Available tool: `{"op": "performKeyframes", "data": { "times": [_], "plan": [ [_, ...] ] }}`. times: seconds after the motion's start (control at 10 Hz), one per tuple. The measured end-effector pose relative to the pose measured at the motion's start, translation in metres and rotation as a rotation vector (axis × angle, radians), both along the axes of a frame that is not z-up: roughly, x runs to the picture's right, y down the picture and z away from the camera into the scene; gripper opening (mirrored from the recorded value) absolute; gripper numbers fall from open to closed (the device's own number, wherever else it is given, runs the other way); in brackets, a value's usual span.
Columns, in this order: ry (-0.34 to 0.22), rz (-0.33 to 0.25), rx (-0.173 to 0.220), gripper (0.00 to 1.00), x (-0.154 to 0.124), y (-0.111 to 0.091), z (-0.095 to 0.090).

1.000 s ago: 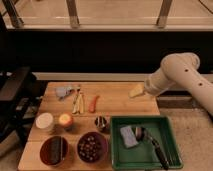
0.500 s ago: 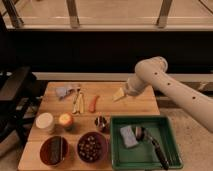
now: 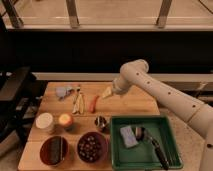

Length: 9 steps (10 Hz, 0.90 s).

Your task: Place pepper in table surface

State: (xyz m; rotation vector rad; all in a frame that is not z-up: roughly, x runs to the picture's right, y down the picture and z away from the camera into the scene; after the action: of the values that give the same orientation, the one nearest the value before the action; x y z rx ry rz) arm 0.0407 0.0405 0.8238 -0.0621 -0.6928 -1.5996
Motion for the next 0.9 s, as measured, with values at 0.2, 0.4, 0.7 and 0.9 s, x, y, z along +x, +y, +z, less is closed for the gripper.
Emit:
{"op": "performKeyframes", "data": {
  "times": [0.2,0.4,0.7,0.9],
  "plan": [
    [0.004,0.003,0.0,0.71,0.001,0.0,0.001],
    [0.001,0.001,-0.001,0.71,-0.001,0.0,0.001],
    [0.002,-0.002,0.0,0.71,-0.001,0.0,0.002],
    [-0.001,-0.018,0.011,0.71,-0.012,-0.004,0.013]
  ]
}}
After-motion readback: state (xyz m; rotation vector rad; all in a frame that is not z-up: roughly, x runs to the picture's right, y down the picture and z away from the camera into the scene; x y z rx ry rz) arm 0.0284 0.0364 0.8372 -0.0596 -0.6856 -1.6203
